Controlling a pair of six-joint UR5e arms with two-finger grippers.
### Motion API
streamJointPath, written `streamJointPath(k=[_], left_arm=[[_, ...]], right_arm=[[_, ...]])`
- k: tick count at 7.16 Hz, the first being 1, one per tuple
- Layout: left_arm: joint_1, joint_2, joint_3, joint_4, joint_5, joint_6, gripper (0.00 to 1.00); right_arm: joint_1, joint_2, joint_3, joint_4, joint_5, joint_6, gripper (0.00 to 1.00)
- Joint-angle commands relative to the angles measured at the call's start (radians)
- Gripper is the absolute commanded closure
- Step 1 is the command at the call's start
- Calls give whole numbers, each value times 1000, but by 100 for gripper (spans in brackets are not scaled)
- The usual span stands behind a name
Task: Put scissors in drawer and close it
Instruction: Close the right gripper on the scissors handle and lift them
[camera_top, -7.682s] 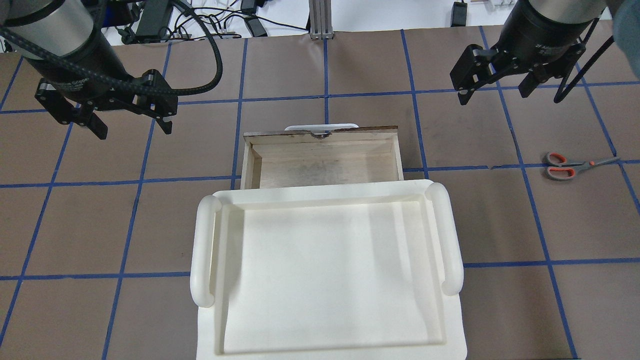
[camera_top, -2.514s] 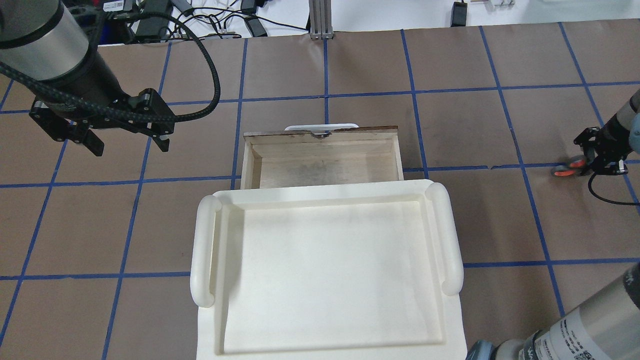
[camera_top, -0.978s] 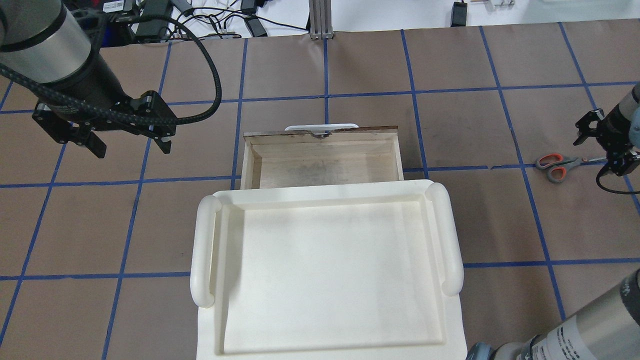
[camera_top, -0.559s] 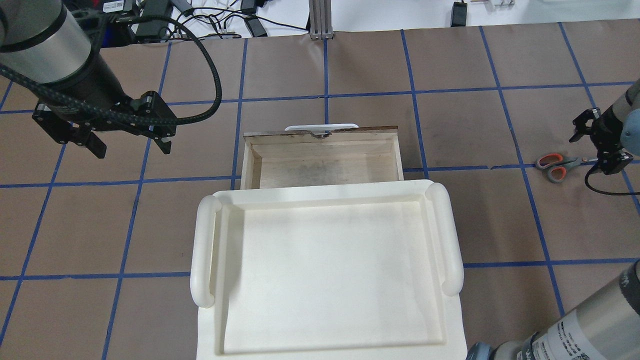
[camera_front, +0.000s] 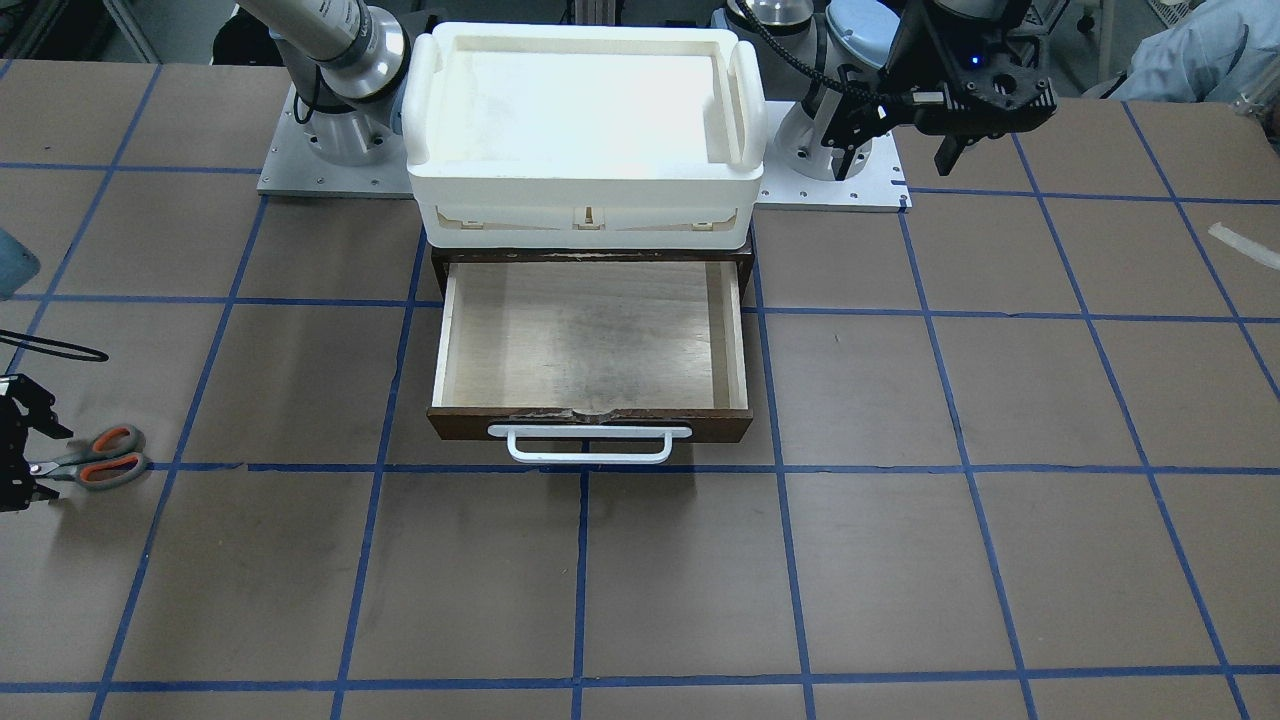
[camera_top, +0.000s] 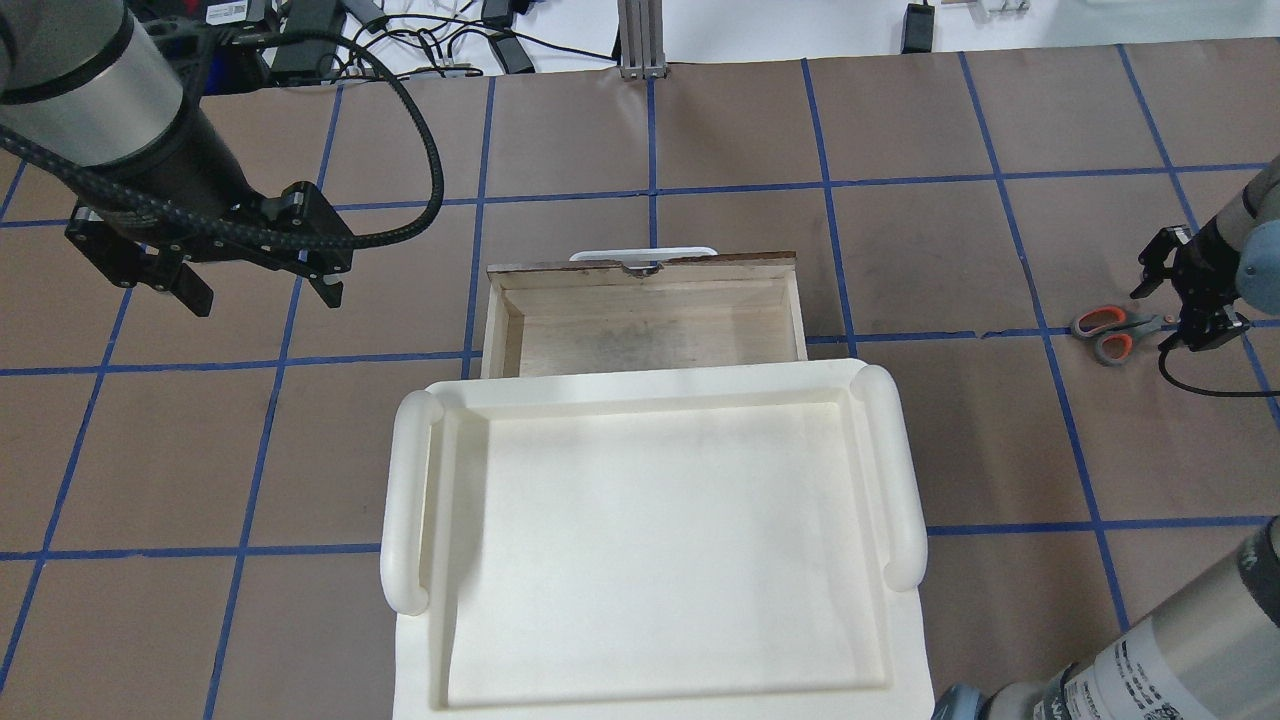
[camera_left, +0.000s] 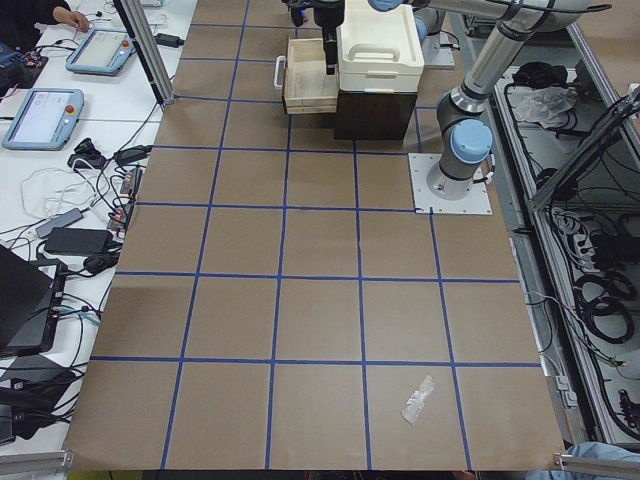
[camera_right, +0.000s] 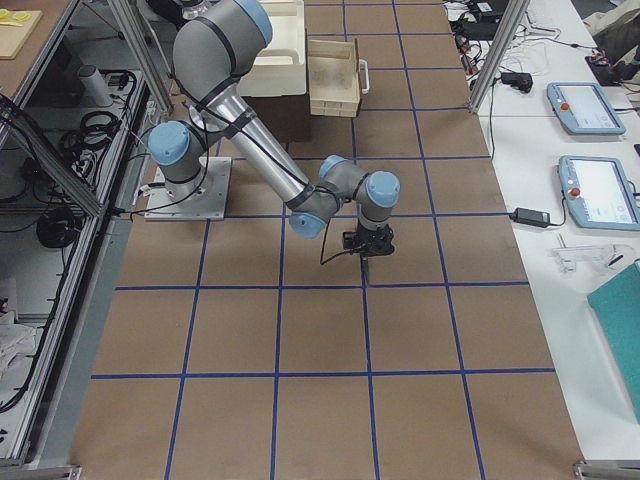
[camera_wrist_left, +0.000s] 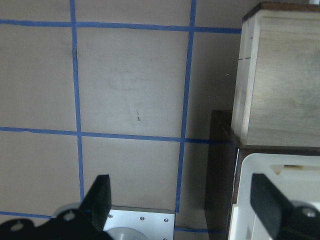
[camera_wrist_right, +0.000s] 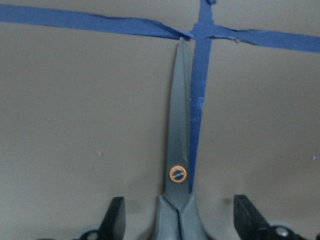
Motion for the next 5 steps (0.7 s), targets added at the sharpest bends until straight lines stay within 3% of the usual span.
streamJointPath(k=[1,3,5], left_arm=[[0,-1,0,7,0,0,0],[0,-1,0,4,0,0,0],[0,-1,0,2,2,0,0]], right_arm=[[0,5,1,2,30,1,43],[0,5,1,0,31,1,63],[0,1,1,0,31,1,70]])
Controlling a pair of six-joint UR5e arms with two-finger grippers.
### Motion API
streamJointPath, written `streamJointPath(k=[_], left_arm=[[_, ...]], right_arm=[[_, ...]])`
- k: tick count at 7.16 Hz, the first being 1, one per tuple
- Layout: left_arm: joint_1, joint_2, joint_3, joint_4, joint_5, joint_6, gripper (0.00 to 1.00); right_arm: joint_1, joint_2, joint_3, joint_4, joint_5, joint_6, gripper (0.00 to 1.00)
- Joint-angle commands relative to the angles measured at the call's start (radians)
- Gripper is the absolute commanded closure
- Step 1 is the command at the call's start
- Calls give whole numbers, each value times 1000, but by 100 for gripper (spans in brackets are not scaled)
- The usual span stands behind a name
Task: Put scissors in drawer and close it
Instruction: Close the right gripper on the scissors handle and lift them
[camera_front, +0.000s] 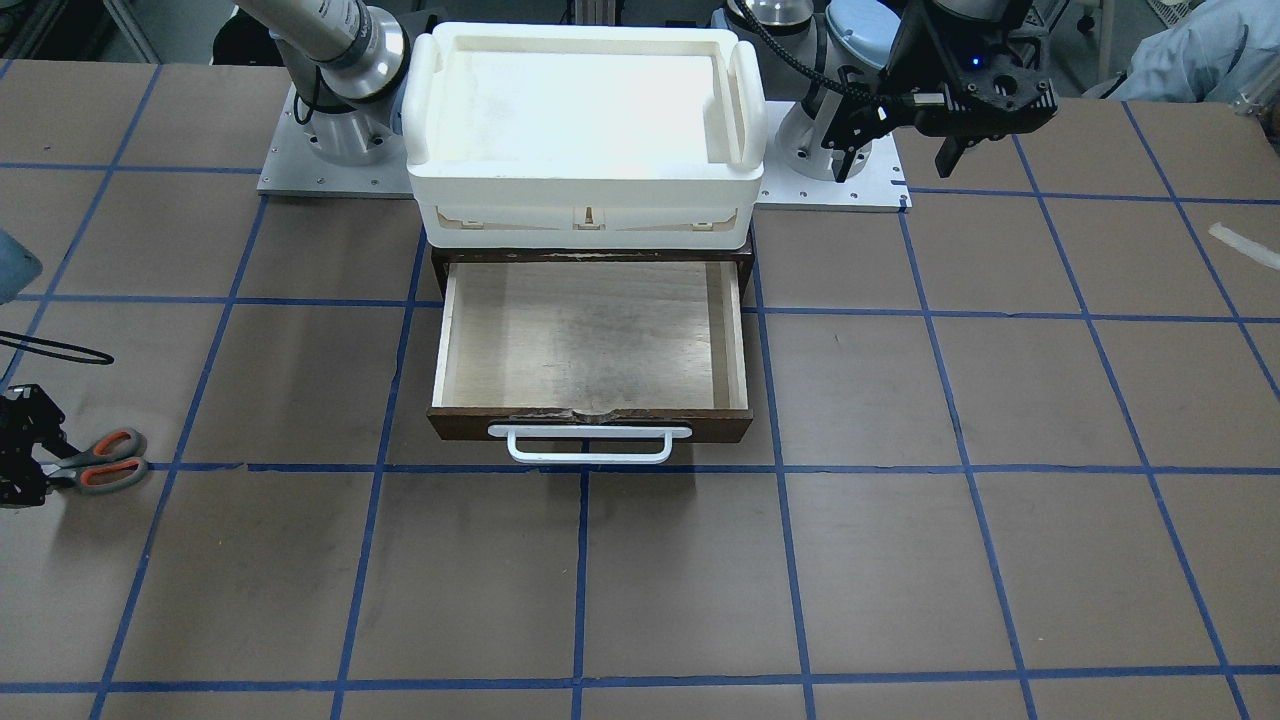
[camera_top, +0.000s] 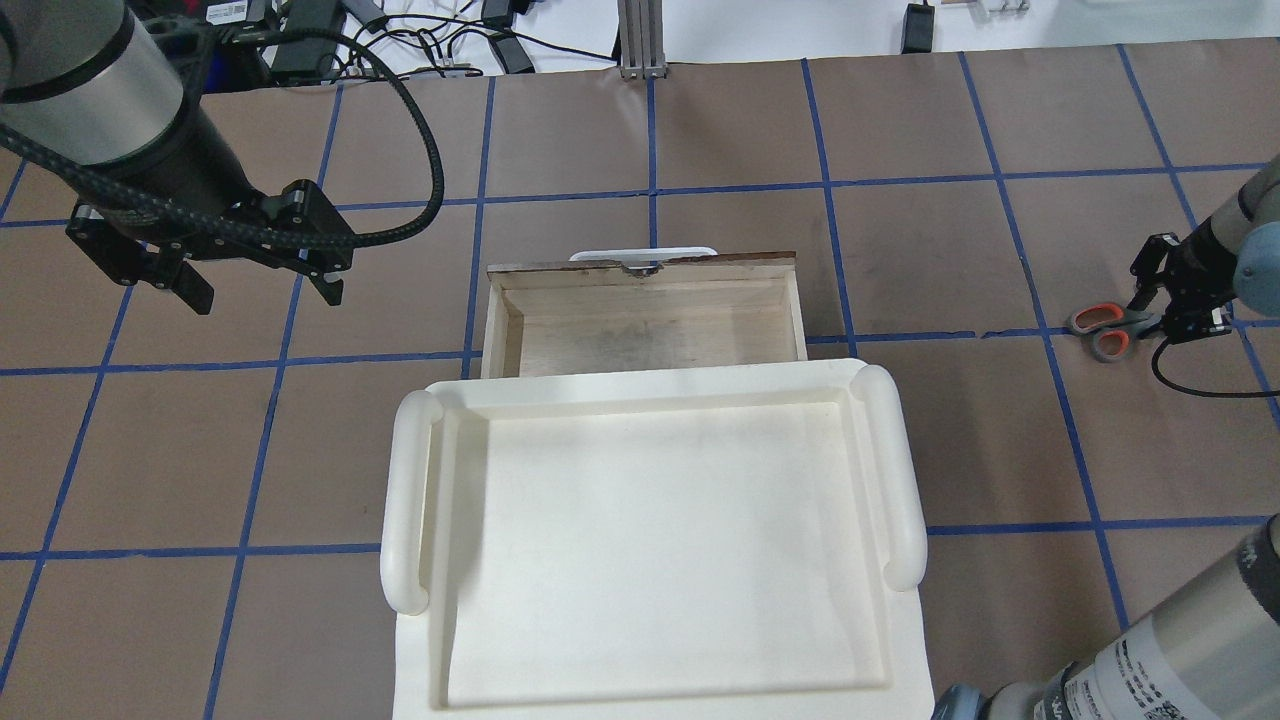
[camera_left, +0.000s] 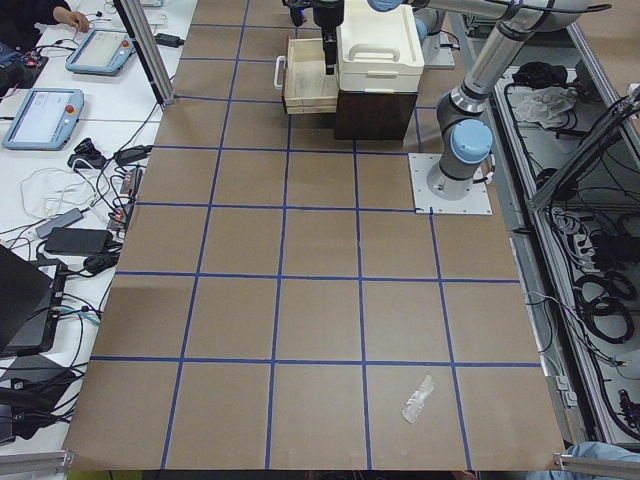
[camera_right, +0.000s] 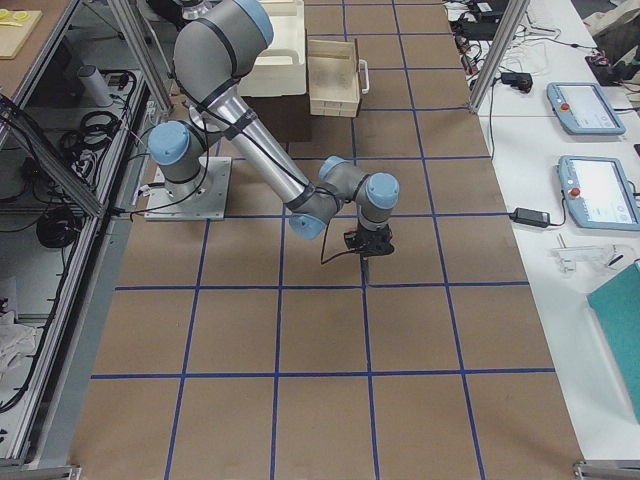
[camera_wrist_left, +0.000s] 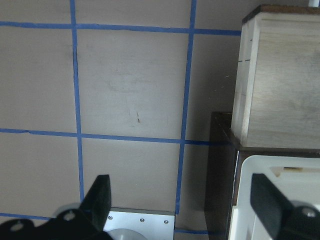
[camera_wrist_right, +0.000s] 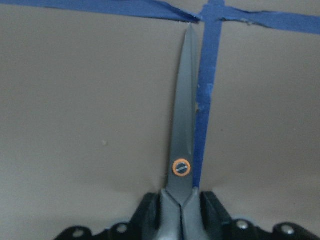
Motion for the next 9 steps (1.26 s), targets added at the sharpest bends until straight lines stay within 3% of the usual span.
streamJointPath(k=[1,5,7,9], left_arm=[[0,0,0,1,0,0,0],[0,0,0,-2,0,0,0],[0,0,0,-4,1,0,0],[0,0,0,-5,1,0,0]], right_arm=[[0,-5,0,0,-1,2,71],[0,-39,2,20,-1,6,84],[30,-150,-4,98,58,43,91],[151,-243,-17,159,57,86,91]])
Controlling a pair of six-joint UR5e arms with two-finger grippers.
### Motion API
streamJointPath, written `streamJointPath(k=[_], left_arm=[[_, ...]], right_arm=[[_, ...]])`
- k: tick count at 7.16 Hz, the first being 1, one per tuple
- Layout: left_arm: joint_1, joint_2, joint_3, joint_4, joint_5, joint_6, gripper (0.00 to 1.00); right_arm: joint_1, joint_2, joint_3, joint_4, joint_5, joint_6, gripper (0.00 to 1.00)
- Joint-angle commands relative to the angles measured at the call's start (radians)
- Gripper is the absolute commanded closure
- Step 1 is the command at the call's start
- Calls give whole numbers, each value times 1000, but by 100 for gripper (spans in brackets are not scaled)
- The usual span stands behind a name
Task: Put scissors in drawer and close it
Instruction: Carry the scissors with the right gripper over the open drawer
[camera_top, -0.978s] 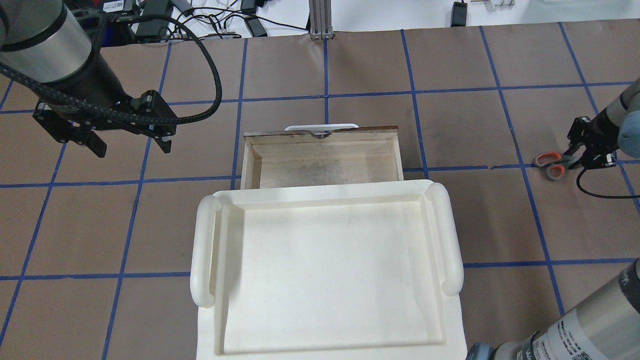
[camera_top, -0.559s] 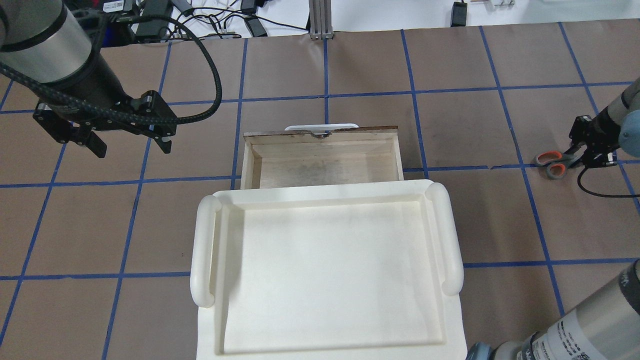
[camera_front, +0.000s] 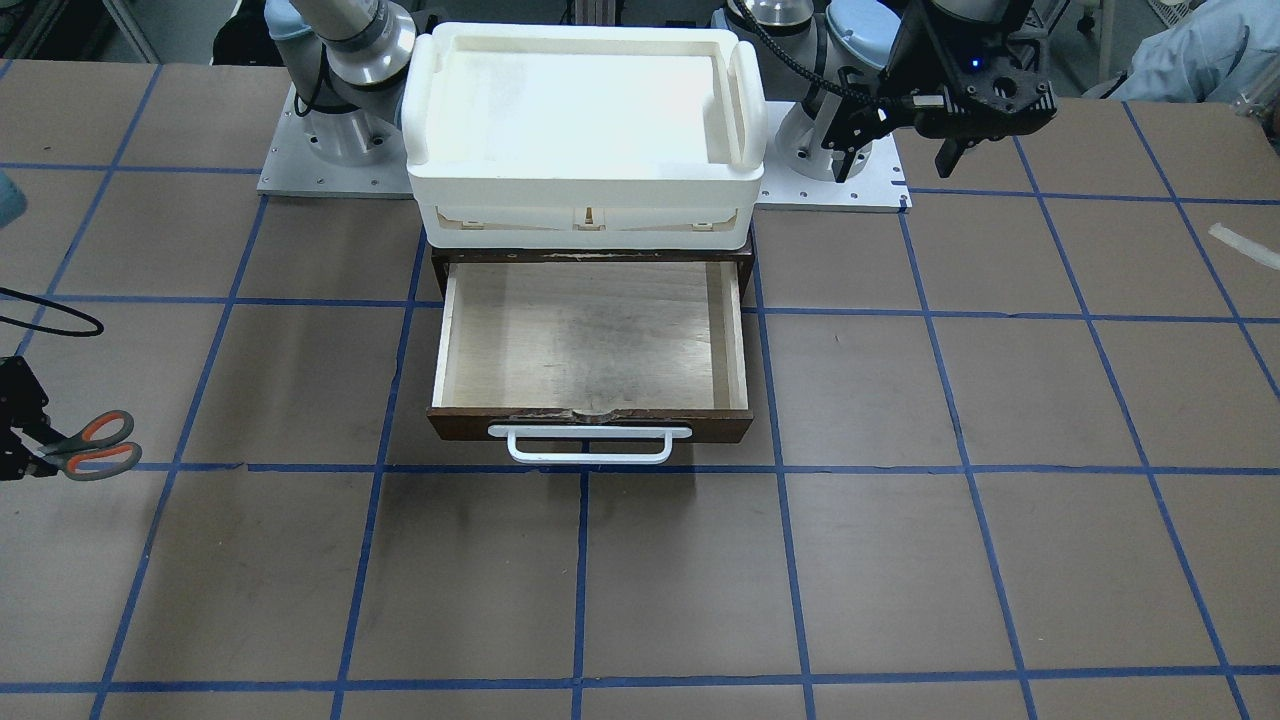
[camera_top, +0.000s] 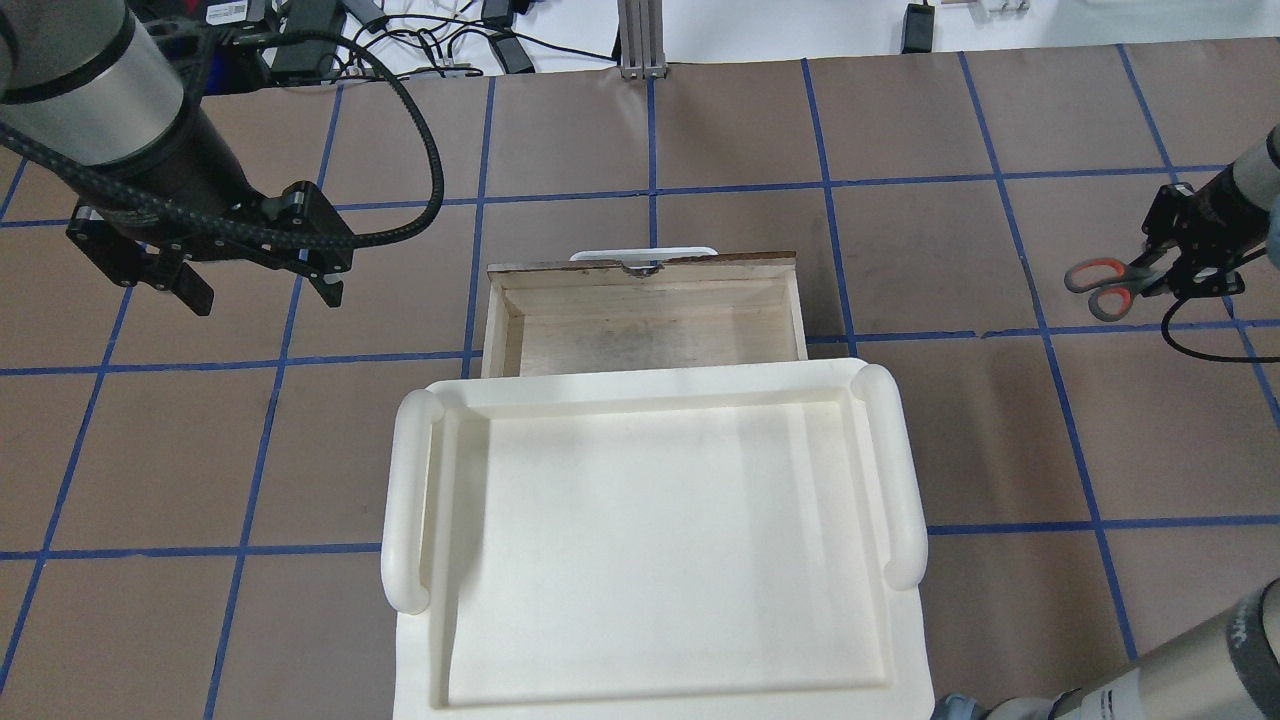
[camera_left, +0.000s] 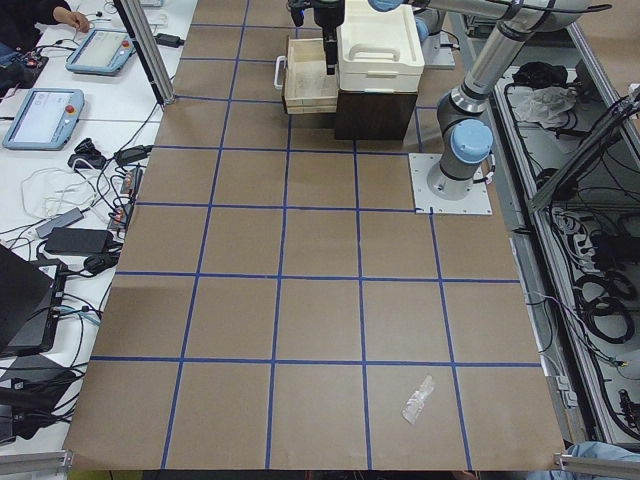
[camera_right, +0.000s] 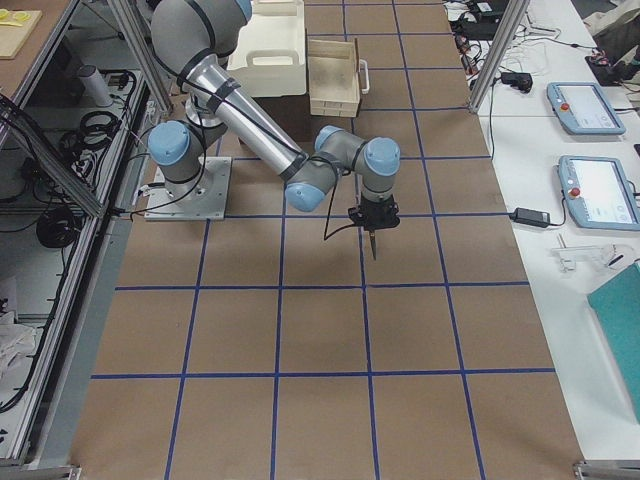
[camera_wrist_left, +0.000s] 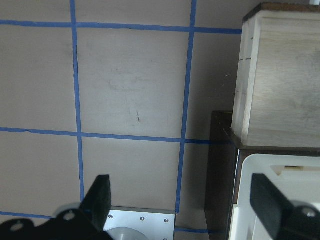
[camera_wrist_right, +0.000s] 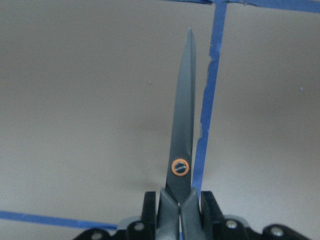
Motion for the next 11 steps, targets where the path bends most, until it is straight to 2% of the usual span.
streamJointPath(k=[1,2,3,6,8,11], left_arm=[[0,0,0,-1,0,0,0],[0,0,0,-2,0,0,0],[0,0,0,-2,0,0,0],[0,1,0,-2,2,0,0],[0,1,0,-2,2,0,0],[0,2,0,-4,2,-2,0]], right_arm=[[156,-105,-58,107,4,93,92],[234,-130,-104,202,0,157,94],[310,-167,-121,237,1,200,94],[578,-214,-124,235,-32,377,98],[770,-205,-138,231,-36,597,100],[853,-114,-155,167,-20,756,100]])
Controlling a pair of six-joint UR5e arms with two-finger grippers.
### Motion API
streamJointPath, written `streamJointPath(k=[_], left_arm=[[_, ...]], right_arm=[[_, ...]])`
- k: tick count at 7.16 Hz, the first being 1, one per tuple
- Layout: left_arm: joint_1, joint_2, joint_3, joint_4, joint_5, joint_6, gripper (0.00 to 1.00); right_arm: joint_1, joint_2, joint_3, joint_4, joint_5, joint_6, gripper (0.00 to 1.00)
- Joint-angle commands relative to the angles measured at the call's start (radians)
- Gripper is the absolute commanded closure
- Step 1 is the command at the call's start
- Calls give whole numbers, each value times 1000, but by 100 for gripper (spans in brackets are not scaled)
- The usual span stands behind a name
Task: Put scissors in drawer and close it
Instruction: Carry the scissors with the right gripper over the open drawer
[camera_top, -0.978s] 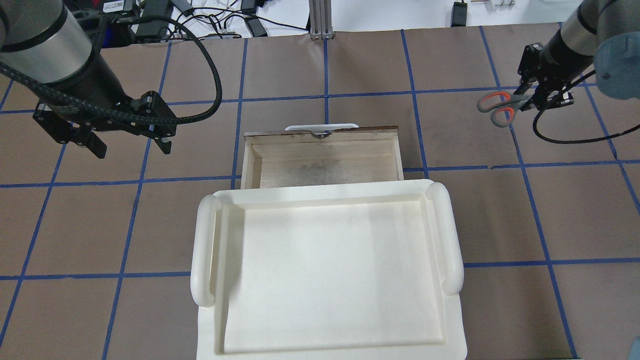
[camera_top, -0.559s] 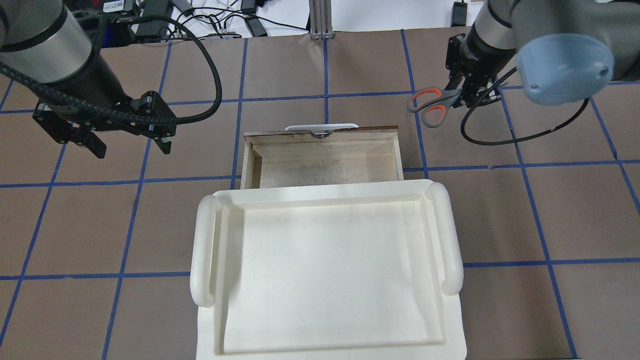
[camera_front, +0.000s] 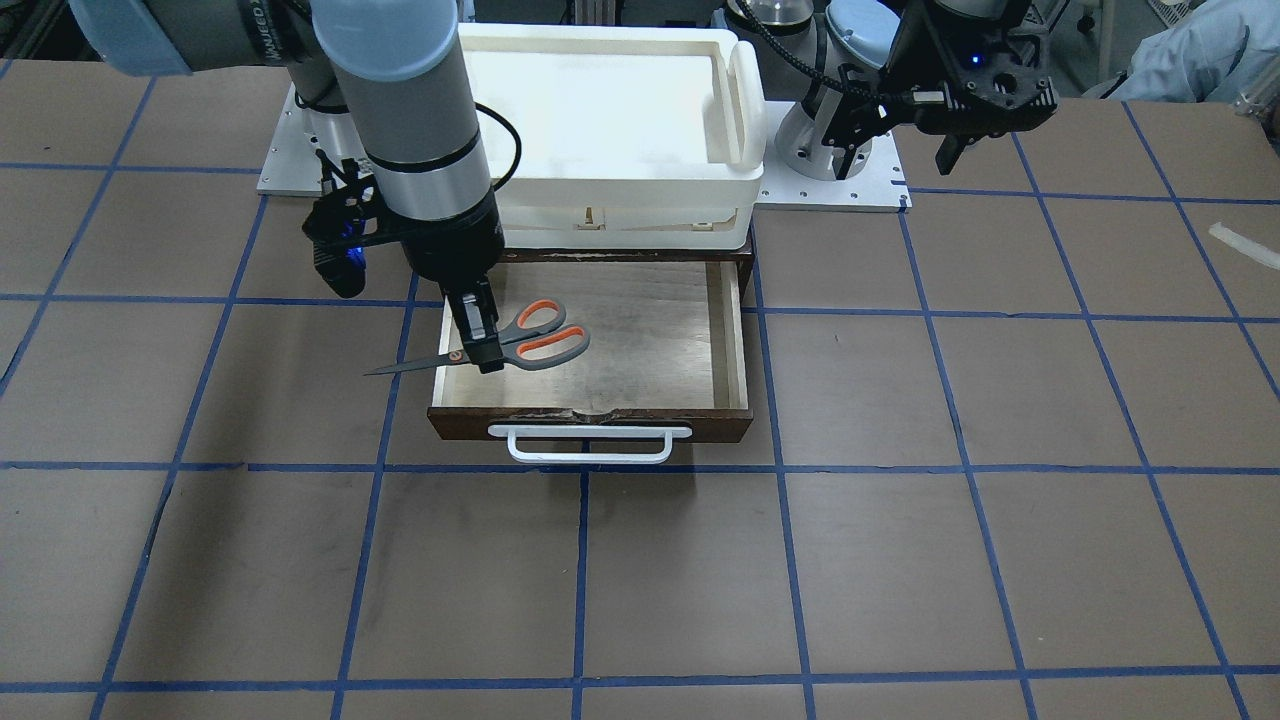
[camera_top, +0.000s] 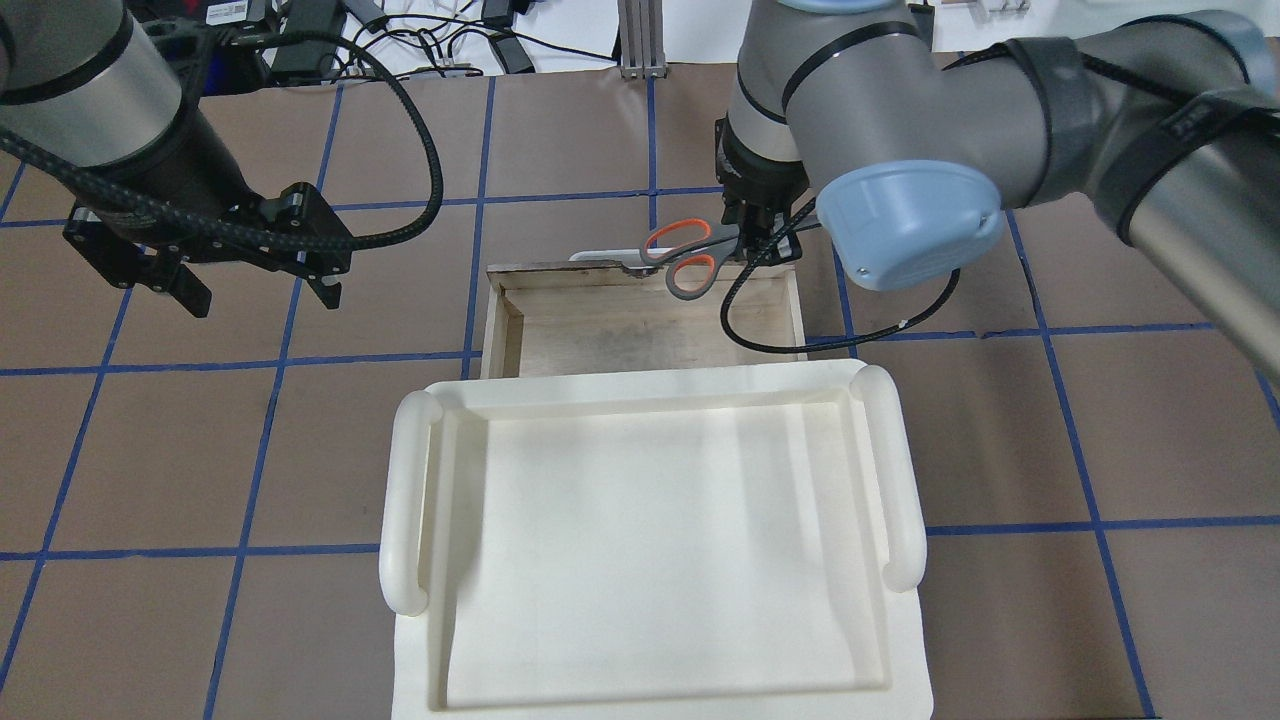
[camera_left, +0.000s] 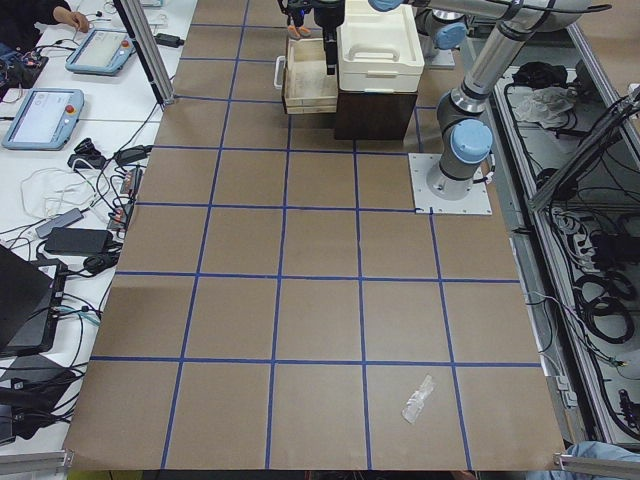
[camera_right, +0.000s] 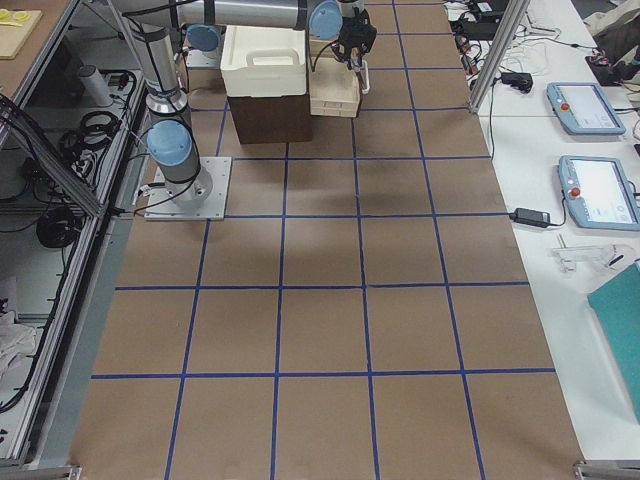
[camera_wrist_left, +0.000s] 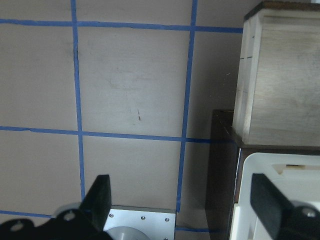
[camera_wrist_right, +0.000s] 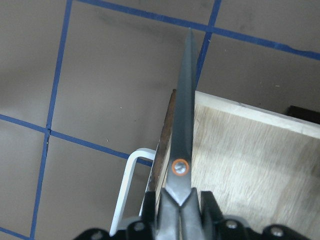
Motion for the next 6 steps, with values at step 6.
streamJointPath(k=[6], left_arm=[[0,-1,0,0,0,0,0]], right_arm=[[106,97,-58,20,-27,360,100]])
